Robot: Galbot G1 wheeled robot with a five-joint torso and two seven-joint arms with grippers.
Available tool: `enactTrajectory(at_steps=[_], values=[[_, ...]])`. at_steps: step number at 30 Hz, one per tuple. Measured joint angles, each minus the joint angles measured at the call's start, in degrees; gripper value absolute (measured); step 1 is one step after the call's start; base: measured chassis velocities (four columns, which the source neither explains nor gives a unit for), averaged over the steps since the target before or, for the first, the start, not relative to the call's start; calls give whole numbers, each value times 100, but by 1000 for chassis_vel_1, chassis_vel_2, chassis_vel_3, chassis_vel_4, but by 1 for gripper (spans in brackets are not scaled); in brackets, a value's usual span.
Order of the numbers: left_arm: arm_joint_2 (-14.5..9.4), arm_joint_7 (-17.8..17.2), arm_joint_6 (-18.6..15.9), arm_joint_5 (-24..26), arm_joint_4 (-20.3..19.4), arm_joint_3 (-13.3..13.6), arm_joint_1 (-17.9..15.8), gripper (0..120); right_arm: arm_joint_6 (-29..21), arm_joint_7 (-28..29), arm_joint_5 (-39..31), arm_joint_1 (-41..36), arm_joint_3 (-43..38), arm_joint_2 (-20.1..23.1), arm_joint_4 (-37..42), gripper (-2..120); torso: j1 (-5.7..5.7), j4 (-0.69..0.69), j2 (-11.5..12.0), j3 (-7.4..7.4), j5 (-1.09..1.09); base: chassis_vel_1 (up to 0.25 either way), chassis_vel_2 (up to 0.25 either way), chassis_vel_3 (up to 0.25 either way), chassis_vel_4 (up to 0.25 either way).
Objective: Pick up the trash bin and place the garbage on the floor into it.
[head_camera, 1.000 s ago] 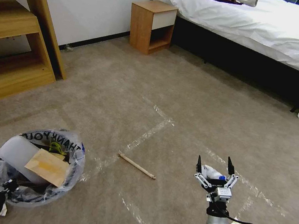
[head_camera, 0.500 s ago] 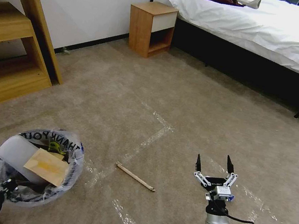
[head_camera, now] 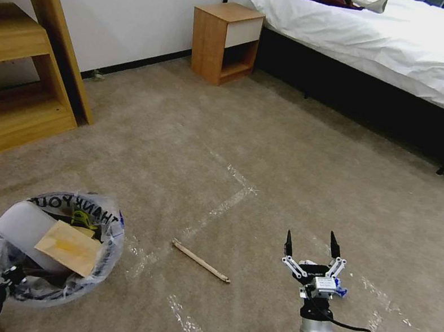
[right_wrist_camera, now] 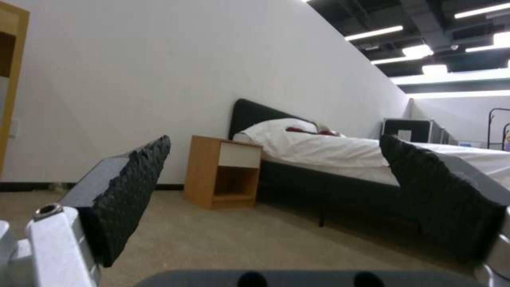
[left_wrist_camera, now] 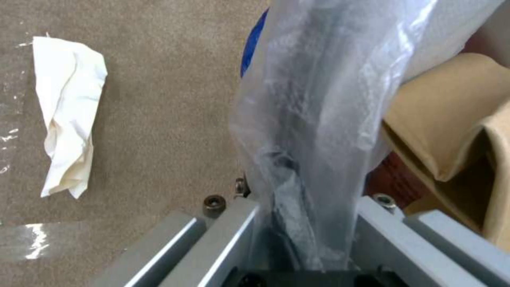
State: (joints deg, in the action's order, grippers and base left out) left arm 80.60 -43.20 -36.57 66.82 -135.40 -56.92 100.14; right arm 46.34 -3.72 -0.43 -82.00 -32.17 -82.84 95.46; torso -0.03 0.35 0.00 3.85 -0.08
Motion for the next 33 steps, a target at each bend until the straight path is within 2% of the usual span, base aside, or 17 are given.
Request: enactTrajectory(at_steps=[33], values=[[56, 0, 21, -51, -48, 35, 44, 0, 0, -33, 88, 116, 24, -10, -101, 100, 0, 0, 0, 0, 0, 0, 0, 0, 0]])
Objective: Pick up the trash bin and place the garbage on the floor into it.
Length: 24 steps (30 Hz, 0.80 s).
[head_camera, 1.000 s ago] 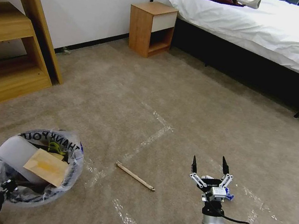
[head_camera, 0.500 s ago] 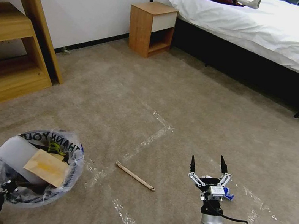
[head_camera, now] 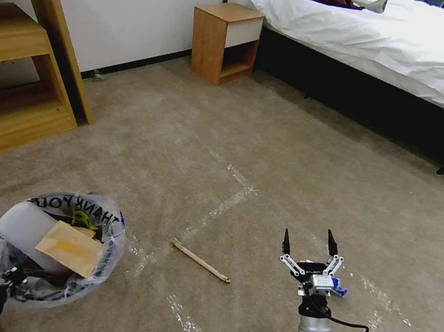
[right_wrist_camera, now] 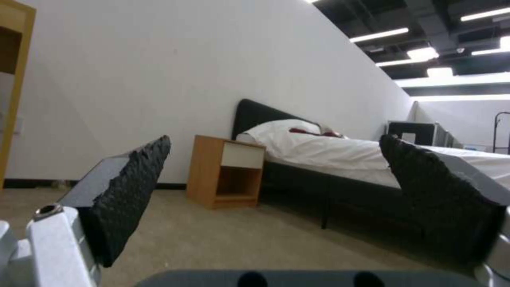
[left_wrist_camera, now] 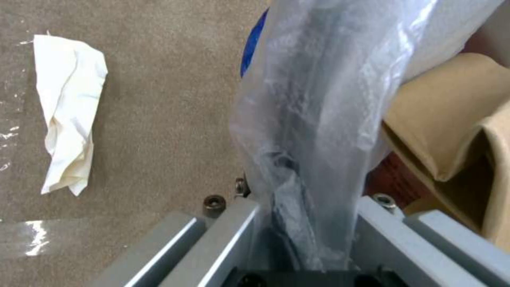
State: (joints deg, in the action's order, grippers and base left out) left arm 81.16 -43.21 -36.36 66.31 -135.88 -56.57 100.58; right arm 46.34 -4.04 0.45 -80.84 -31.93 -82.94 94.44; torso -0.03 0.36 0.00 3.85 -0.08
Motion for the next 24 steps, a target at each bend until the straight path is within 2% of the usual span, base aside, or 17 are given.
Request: enactTrajectory(at_steps=[17, 21, 24], values=[[-17, 8, 13, 12, 8, 4, -9, 0, 0, -29, -8, 62, 81, -9, -92, 100, 0, 0, 0, 0, 0, -13, 14, 11, -20], [-20, 10, 15, 21, 8, 4, -11, 0, 0, 12, -39, 106, 133, 76, -104, 100, 0, 0, 0, 1, 0, -21, 35, 26, -31], [-37, 10, 15, 27, -12, 1, 0, 0, 0, -32, -32, 299, 221, 333, -166, 100, 0, 1, 1, 1, 1, 0, 0, 0, 0]])
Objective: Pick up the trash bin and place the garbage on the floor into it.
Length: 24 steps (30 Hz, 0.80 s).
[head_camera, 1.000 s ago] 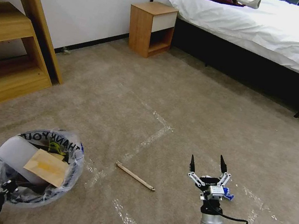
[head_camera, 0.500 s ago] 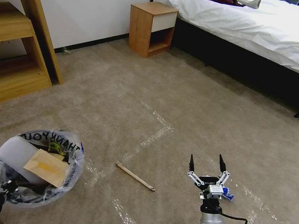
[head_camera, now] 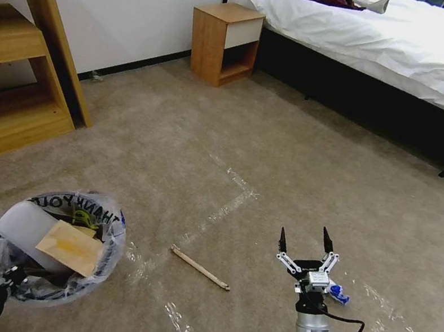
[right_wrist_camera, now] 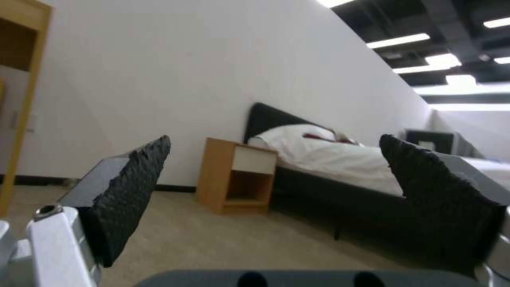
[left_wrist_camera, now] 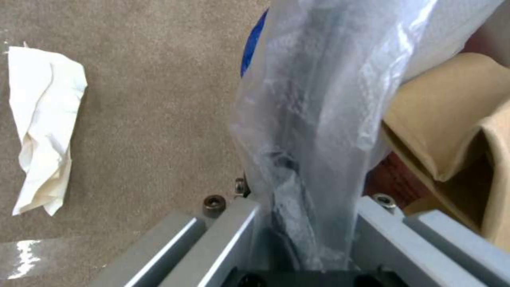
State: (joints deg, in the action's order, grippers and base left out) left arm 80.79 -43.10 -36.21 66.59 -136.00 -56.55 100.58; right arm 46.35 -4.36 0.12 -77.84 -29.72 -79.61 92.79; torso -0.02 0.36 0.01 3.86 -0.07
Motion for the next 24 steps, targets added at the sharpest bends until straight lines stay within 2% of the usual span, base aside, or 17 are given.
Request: enactTrajectory(at_steps=[5, 6, 9, 10, 13, 14, 17, 18, 20, 21, 24], values=[[-27, 0, 0, 2, -17, -7, 21, 0, -28, -267, -113, 298, 167, 410, -95, 100, 0, 0, 0, 0, 0, 0, 0, 0, 0], [-34, 0, 0, 3, -22, -9, 24, 0, -69, -356, -167, 423, 256, 589, -127, 100, 0, -1, 0, 0, 1, 0, 0, 0, 0], [-64, -11, 1, 6, -24, -20, 18, 0, -403, -583, -531, 910, 585, 1545, -193, 100, 0, -1, 0, 0, 1, 0, 0, 0, 0], [-64, -11, 1, 6, -24, -20, 18, 0, -403, -583, -531, 910, 585, 1545, -193, 100, 0, -1, 0, 0, 1, 0, 0, 0, 0], [-121, -23, 5, 54, 7, -26, -51, 0, -739, -1011, -968, 1435, 927, 2385, -292, 100, 0, -2, 0, -1, 2, 0, 0, 0, 0], [-121, -23, 5, 54, 7, -26, -51, 0, -739, -1011, -968, 1435, 927, 2385, -292, 100, 0, -2, 0, -1, 2, 0, 0, 0, 0], [-263, -56, 7, 121, 104, 60, -166, 0, -1012, -1910, -1723, 1723, 1209, 2867, -351, 100, 0, -1, 0, -1, -1, 0, 0, 0, 0], [-263, -56, 7, 121, 104, 60, -166, 0, -1012, -1910, -1723, 1723, 1209, 2867, -351, 100, 0, -1, 0, -1, -1, 0, 0, 0, 0], [-367, -64, 7, 149, 178, 92, -187, 0, -1310, -3049, -2504, 2055, 1645, 3198, -555, 100, 0, 1, 0, -1, 1, 0, 0, 0, 0], [-404, -67, 7, 165, 196, 92, -187, 0, -1429, -3346, -2604, 2205, 1816, 3279, -658, 100, 0, -1, 0, 0, 1, 0, 0, 0, 0], [-462, -71, 7, 196, 219, 96, -205, 0, -1466, -3604, -2661, 2425, 2077, 3327, -835, 100, 0, -1, 0, 0, -2, 0, 0, 0, 0]])
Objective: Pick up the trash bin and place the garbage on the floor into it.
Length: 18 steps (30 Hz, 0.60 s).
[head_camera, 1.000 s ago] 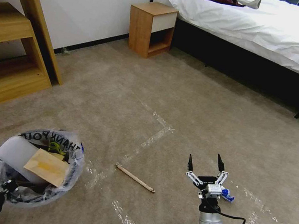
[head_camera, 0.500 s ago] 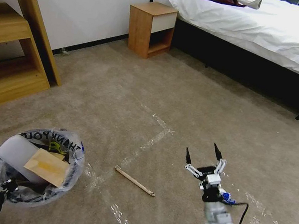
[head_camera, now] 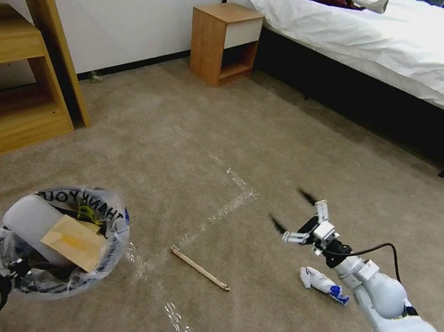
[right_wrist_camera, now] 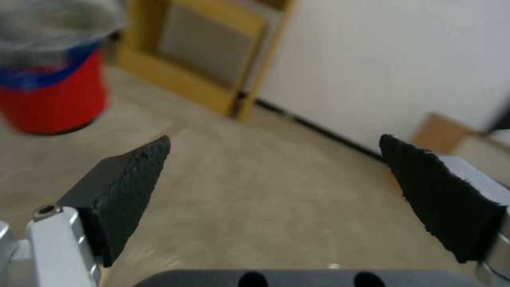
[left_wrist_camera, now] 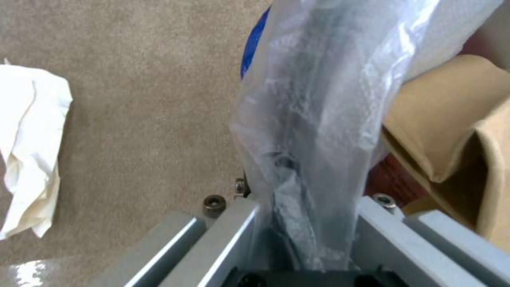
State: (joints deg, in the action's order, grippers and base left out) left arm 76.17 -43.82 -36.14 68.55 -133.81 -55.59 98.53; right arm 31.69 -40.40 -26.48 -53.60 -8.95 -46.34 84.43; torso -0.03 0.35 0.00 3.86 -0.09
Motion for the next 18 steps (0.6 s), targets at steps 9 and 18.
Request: enactTrajectory(at_steps=[9, 18], values=[[-71, -20, 17, 41, 2, -12, 22, 0, -5, -1369, 40, 1662, 1589, -219, -962, 100, 0, -2, 0, 0, 0, 0, 0, 0, 0], [-21, -43, 18, 27, 17, 2, -30, 0, 29, -1930, 266, 2550, 2901, -730, -1822, 100, 0, 0, 0, 0, 0, 0, 0, 0, 0]])
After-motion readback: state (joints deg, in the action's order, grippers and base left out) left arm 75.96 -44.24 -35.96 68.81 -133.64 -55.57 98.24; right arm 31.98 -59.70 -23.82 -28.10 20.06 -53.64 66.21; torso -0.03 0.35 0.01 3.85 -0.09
